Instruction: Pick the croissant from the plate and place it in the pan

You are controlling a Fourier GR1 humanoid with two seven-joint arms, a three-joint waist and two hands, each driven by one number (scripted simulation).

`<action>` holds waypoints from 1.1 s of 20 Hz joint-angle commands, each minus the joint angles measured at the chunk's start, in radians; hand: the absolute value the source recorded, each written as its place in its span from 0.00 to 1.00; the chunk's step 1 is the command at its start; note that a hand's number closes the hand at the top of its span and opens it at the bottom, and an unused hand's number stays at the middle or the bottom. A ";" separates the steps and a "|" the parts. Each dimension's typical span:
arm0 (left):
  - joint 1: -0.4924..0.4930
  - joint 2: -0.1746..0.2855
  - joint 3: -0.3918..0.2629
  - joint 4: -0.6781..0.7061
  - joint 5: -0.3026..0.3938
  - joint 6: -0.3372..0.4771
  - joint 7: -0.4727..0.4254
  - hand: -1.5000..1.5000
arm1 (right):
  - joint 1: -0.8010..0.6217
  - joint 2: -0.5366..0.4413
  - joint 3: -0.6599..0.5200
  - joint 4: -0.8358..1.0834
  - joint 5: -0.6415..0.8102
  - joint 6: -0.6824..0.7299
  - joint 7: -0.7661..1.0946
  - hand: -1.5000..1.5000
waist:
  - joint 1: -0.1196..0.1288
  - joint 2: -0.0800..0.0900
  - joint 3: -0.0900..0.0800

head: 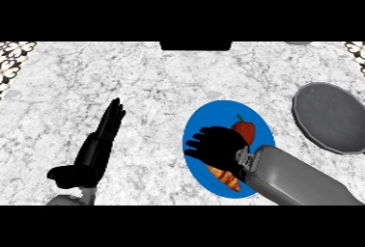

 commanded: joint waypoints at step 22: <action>-0.011 -0.086 0.068 -0.001 -0.093 -0.052 0.039 0.50 | 0.054 0.171 -0.014 0.307 0.398 -0.086 -0.247 1.00 | 0.003 0.000 0.000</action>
